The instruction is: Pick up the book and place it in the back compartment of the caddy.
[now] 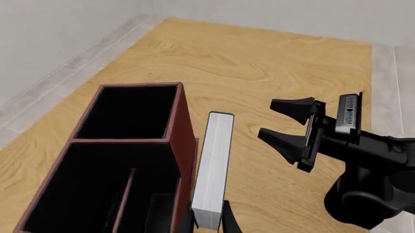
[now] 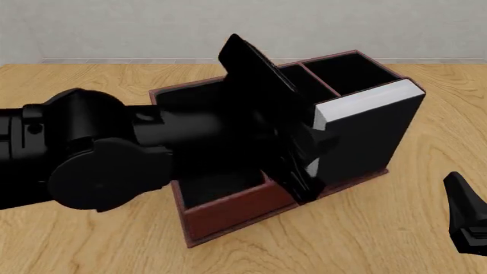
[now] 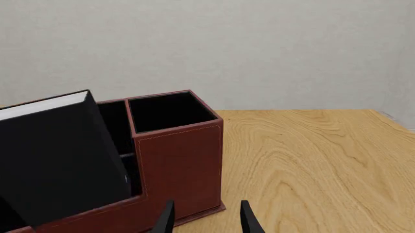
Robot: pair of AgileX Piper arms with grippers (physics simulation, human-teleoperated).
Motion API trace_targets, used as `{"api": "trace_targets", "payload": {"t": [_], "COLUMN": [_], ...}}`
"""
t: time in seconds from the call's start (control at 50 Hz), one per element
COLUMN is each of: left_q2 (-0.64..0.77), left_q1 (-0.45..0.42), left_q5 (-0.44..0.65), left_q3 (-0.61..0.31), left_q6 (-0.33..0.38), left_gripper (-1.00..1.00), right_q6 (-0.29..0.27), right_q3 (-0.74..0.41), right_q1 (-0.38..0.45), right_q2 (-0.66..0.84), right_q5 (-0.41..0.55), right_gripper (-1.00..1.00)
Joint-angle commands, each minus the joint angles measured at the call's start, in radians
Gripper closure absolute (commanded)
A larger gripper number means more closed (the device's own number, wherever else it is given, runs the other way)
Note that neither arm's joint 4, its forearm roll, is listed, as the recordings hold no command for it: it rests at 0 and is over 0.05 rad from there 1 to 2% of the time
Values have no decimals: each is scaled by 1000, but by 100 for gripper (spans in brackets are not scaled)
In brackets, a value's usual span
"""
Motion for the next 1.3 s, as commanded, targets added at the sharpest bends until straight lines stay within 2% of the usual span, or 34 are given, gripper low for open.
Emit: {"api": "trace_targets", "payload": {"t": [0.02,0.34,0.5,0.52,0.54,0.82,1.3], "left_q2": [-72,-146,-169,-185,-185,-154,-37], "left_q1": [33,83,123,133,133,159,154], "left_q5": [44,107,87,71,71,29,-80], "left_q3": [-15,-11,35,44,45,61,79], "left_q6": [36,59,78,42,42,60,27], "left_gripper": [100,100,100,100,100,100,100], "right_q6": [0,0,0,0,0,0,0], "right_q3": [0,0,0,0,0,0,0], "right_q1": [0,0,0,0,0,0,0], "right_q2": [0,0,0,0,0,0,0], "right_q5": [0,0,0,0,0,0,0], "right_gripper": [-100,-100,-100,-100,-100,-100,-100]}}
